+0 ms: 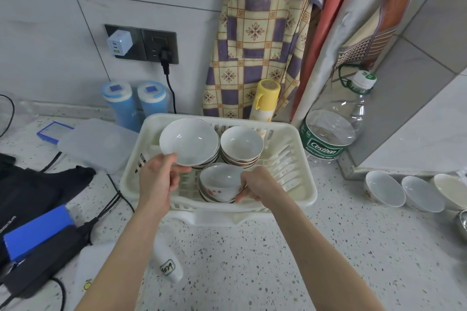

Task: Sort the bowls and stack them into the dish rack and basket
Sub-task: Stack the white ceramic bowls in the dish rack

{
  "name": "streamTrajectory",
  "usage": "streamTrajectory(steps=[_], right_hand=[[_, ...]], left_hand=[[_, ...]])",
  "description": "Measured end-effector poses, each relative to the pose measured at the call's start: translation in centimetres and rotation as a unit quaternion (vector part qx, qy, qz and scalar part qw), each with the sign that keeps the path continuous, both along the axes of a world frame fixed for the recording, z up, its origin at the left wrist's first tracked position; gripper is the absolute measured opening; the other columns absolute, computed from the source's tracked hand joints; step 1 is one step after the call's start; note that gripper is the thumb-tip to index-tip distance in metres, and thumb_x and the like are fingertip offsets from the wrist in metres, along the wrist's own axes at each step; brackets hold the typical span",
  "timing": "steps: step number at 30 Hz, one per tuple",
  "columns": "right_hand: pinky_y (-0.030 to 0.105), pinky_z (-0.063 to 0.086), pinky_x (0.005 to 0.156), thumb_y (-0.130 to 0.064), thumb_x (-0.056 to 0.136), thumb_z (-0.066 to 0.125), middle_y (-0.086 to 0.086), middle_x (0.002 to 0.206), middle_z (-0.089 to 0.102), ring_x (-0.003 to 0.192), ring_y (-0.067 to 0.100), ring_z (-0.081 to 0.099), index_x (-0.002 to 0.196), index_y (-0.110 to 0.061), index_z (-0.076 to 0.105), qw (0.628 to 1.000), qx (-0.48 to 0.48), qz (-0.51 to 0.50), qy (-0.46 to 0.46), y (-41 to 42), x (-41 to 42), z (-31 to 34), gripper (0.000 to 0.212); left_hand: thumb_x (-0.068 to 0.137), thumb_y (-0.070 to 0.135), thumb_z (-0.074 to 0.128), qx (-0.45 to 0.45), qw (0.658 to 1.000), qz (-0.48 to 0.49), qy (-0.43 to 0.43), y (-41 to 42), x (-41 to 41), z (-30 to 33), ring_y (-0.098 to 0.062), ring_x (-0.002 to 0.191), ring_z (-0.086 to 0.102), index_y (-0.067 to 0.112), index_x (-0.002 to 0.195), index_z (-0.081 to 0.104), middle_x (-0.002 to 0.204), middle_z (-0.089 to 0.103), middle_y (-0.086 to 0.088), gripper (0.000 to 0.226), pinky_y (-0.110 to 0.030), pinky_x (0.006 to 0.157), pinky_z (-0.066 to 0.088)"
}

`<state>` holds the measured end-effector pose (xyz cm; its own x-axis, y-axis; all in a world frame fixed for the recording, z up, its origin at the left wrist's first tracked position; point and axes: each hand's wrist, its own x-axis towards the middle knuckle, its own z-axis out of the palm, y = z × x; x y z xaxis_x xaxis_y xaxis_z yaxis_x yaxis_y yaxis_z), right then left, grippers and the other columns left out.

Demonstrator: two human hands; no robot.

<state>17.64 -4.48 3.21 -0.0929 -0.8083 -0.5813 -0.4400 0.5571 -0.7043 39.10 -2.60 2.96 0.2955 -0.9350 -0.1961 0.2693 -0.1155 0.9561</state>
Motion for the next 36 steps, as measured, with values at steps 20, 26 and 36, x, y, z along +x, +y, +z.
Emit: streamTrajectory(steps=[20,26,36], right_hand=[[0.022,0.028,0.044,-0.01,0.072,0.039,0.005,0.045,0.065,0.047,0.015,0.037,0.067,-0.01,0.048,0.998,-0.011,0.04,0.055,0.3,0.4,-1.3,0.01],[0.019,0.03,0.041,-0.004,0.078,0.041,0.001,0.053,0.066,0.045,0.009,0.037,0.068,-0.008,0.051,0.994,-0.049,0.068,0.064,0.9,-0.1,-1.2,0.015],[0.022,0.04,0.067,-0.033,0.089,0.062,0.006,0.106,0.071,0.093,0.015,0.061,0.13,-0.015,0.056,0.984,-0.138,0.091,0.07,2.3,-1.0,-0.7,0.045]], left_hand=[[0.083,0.027,0.06,0.002,0.998,-0.038,-0.058,0.2,0.1,-0.3,-0.01,0.037,0.033,0.014,0.093,0.07,0.072,0.074,-0.015,0.019,-0.018,0.035,0.028],[0.088,0.022,0.06,0.012,0.995,-0.054,-0.081,0.1,0.1,-0.3,-0.008,0.037,0.037,0.011,0.093,0.07,0.071,0.074,-0.015,0.016,-0.016,0.035,0.031],[0.089,0.021,0.06,0.019,0.994,-0.062,-0.085,0.0,0.1,-0.4,-0.007,0.036,0.039,0.011,0.091,0.07,0.07,0.074,-0.015,0.015,-0.016,0.035,0.032]])
